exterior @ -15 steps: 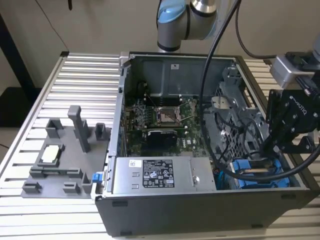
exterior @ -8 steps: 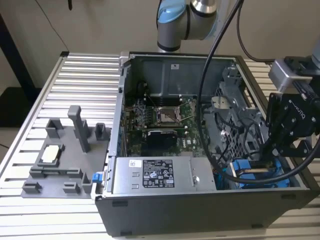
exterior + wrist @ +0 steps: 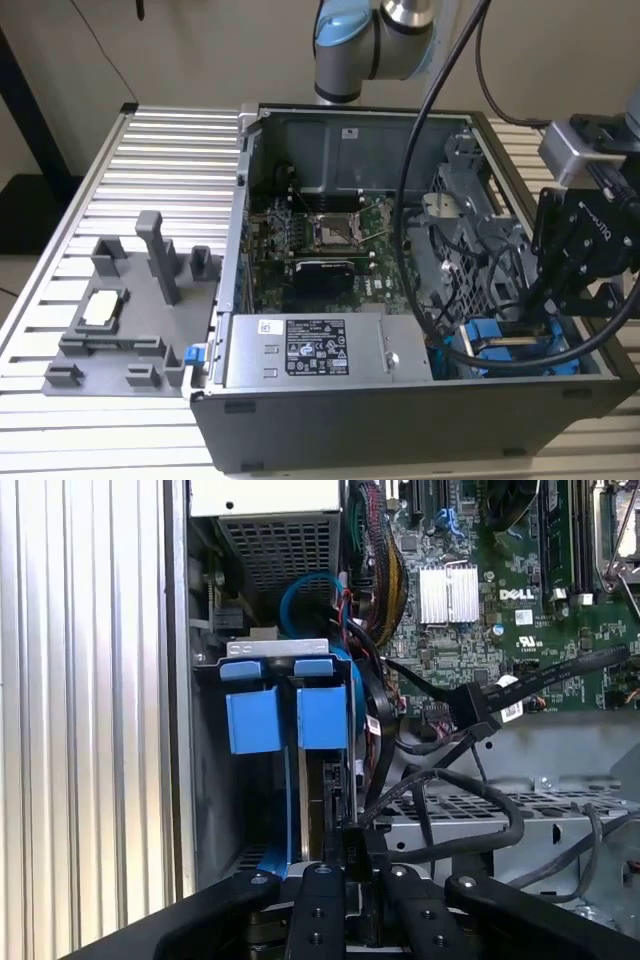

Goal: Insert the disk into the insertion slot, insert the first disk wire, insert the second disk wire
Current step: 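Insert the first disk wire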

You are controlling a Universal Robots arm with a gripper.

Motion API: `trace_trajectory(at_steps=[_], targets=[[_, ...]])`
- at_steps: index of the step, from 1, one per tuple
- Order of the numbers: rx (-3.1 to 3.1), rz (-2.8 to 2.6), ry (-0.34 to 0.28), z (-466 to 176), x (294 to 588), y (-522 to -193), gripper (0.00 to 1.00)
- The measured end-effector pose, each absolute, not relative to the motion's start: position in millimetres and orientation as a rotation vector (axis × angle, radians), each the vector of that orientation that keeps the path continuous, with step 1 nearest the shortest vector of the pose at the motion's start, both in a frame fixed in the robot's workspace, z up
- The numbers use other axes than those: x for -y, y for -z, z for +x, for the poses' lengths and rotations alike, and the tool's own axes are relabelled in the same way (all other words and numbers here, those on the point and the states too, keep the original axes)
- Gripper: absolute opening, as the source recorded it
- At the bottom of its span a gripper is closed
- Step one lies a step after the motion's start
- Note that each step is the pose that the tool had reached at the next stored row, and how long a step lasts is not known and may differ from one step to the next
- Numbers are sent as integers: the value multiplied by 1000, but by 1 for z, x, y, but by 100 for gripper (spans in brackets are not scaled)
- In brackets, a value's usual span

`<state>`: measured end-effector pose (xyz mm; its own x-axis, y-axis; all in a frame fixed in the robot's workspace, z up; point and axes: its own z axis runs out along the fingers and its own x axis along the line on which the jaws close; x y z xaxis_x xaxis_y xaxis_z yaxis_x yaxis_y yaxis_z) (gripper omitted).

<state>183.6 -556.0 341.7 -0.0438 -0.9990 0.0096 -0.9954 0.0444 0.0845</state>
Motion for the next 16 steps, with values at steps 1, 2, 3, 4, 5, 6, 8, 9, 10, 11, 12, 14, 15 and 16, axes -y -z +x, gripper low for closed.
trace_trajectory(at_steps=[1, 2, 3, 4, 5, 6, 8, 9, 10, 11, 12, 14, 15, 16], targets=[[2222, 2126, 87, 184, 556, -343, 20], [2223, 2127, 90, 184, 556, -344, 20], [2223, 2128, 92, 184, 556, -345, 20], [2224, 2129, 96, 184, 556, -346, 20], [2226, 2131, 101, 185, 557, -346, 20], [2228, 2134, 107, 185, 558, -346, 20], [2232, 2137, 116, 185, 560, -346, 20], [2234, 2138, 120, 185, 561, -346, 20], [2236, 2140, 124, 185, 562, -346, 20], [2238, 2142, 129, 186, 564, -346, 20], [2239, 2143, 131, 186, 565, -346, 20], [2239, 2143, 131, 186, 565, -346, 20], [2239, 2143, 131, 186, 565, -346, 20], [2239, 2143, 131, 186, 565, -346, 20]])
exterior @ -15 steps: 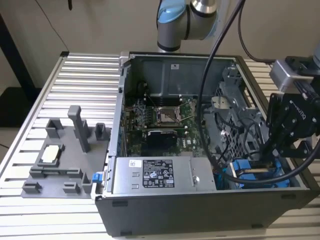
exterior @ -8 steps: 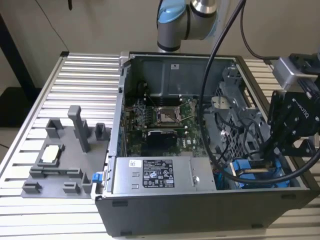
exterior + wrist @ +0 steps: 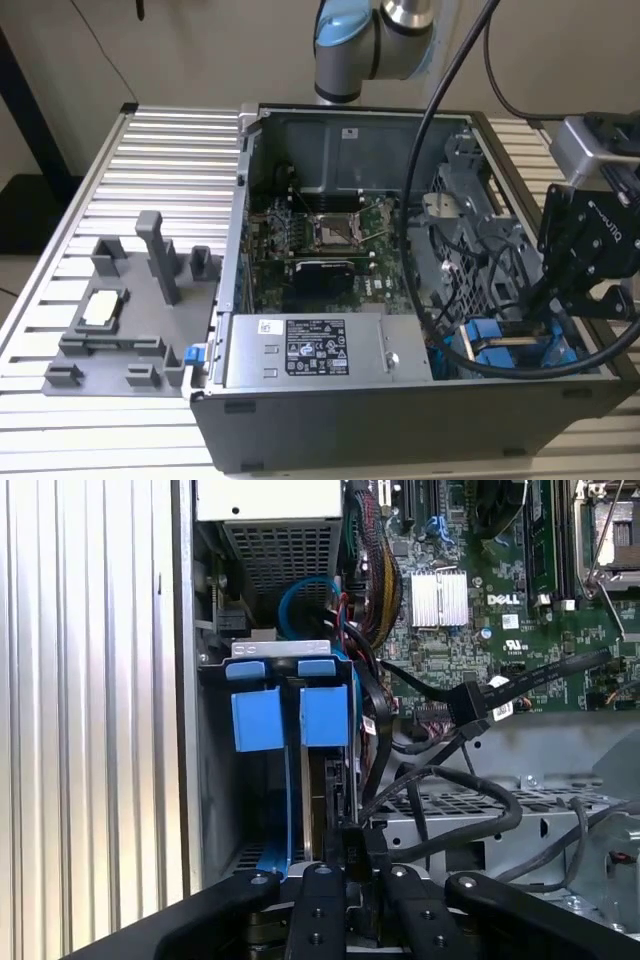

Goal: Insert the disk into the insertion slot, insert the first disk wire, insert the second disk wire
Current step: 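Insert the first disk wire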

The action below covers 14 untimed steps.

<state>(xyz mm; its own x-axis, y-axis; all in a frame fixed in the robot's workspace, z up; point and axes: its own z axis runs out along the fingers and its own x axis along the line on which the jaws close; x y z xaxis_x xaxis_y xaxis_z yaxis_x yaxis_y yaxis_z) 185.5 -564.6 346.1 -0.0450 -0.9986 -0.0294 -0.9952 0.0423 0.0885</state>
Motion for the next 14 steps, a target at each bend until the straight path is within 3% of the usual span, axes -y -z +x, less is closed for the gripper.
trace_trajectory(at_steps=[14], targets=[[2239, 2143, 131, 188, 566, -343, 20]])
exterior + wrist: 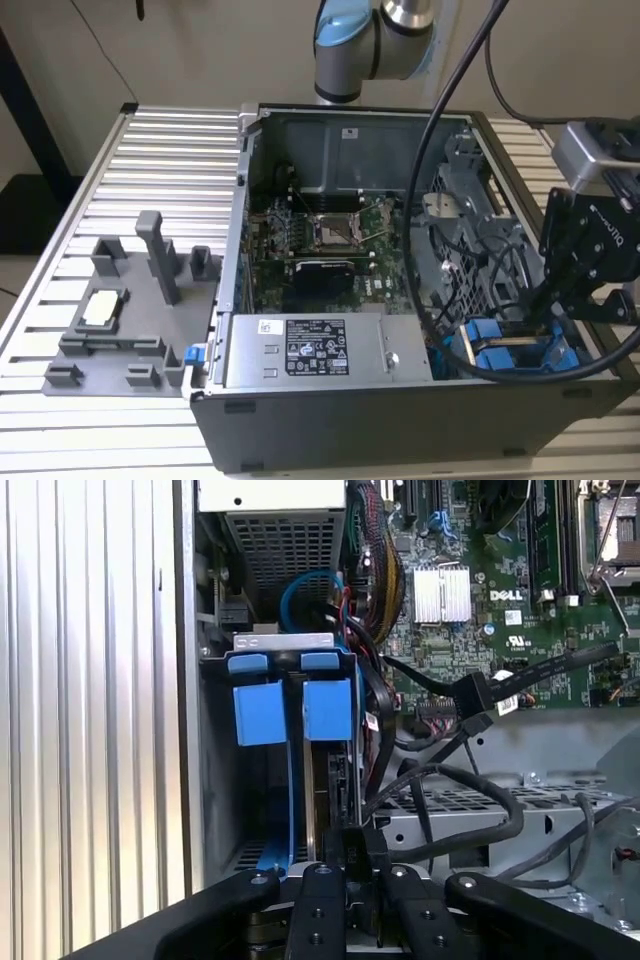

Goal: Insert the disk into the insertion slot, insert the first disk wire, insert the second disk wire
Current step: 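Insert the first disk wire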

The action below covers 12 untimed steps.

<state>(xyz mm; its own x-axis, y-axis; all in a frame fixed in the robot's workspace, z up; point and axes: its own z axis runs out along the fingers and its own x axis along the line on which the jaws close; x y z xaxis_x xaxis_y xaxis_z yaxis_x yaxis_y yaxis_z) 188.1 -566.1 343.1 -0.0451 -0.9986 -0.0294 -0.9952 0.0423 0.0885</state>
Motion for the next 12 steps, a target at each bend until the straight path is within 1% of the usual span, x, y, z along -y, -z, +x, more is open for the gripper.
trace_trajectory(at_steps=[12], targets=[[2239, 2143, 131, 188, 566, -338, 20]])
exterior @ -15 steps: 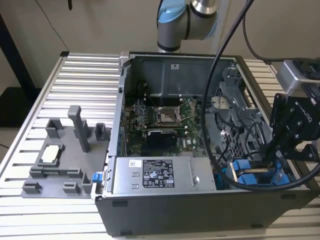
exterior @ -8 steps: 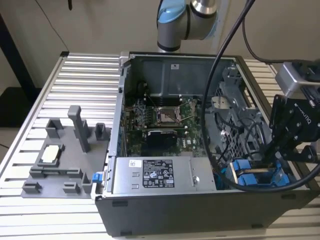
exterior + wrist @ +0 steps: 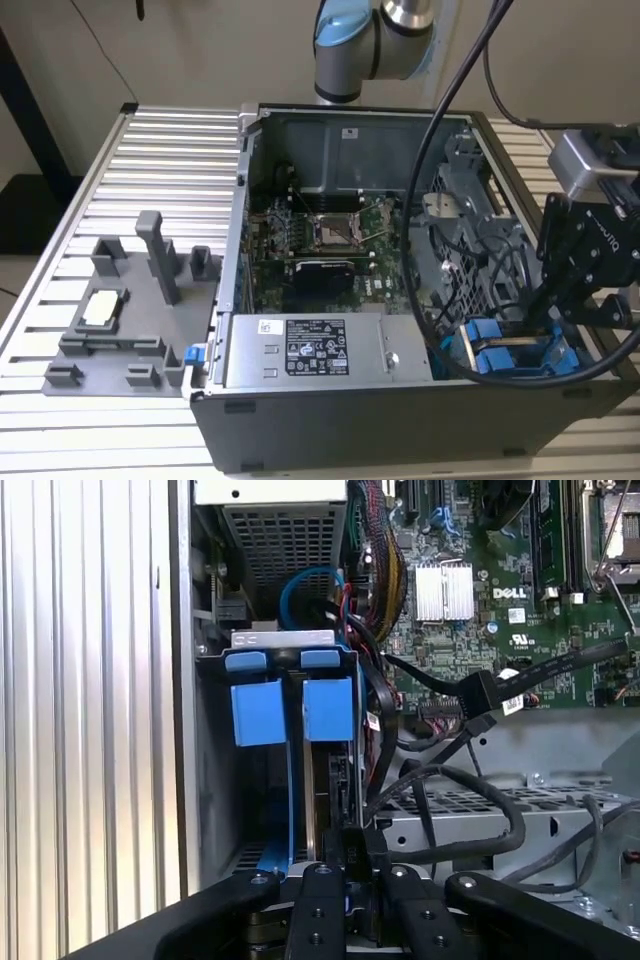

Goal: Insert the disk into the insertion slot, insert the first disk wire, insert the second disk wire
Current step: 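Insert the first disk wire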

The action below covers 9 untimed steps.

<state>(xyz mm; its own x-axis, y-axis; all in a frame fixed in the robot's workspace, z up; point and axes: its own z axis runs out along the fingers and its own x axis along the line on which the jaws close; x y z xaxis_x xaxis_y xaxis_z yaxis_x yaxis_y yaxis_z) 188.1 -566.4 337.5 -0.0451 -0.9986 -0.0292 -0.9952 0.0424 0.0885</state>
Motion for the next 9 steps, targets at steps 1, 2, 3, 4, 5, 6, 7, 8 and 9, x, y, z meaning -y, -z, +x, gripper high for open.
trace_trajectory(at_steps=[1, 2, 3, 4, 5, 6, 7, 8, 9], targets=[[2239, 2143, 131, 188, 566, -337, 20], [2239, 2143, 131, 188, 566, -336, 20], [2239, 2142, 130, 188, 567, -335, 20], [2238, 2142, 130, 188, 567, -335, 20], [2238, 2142, 129, 188, 567, -334, 20], [2238, 2142, 129, 188, 567, -333, 20], [2238, 2142, 129, 188, 567, -333, 20], [2239, 2142, 130, 188, 567, -332, 20], [2239, 2141, 130, 188, 567, -332, 20]])
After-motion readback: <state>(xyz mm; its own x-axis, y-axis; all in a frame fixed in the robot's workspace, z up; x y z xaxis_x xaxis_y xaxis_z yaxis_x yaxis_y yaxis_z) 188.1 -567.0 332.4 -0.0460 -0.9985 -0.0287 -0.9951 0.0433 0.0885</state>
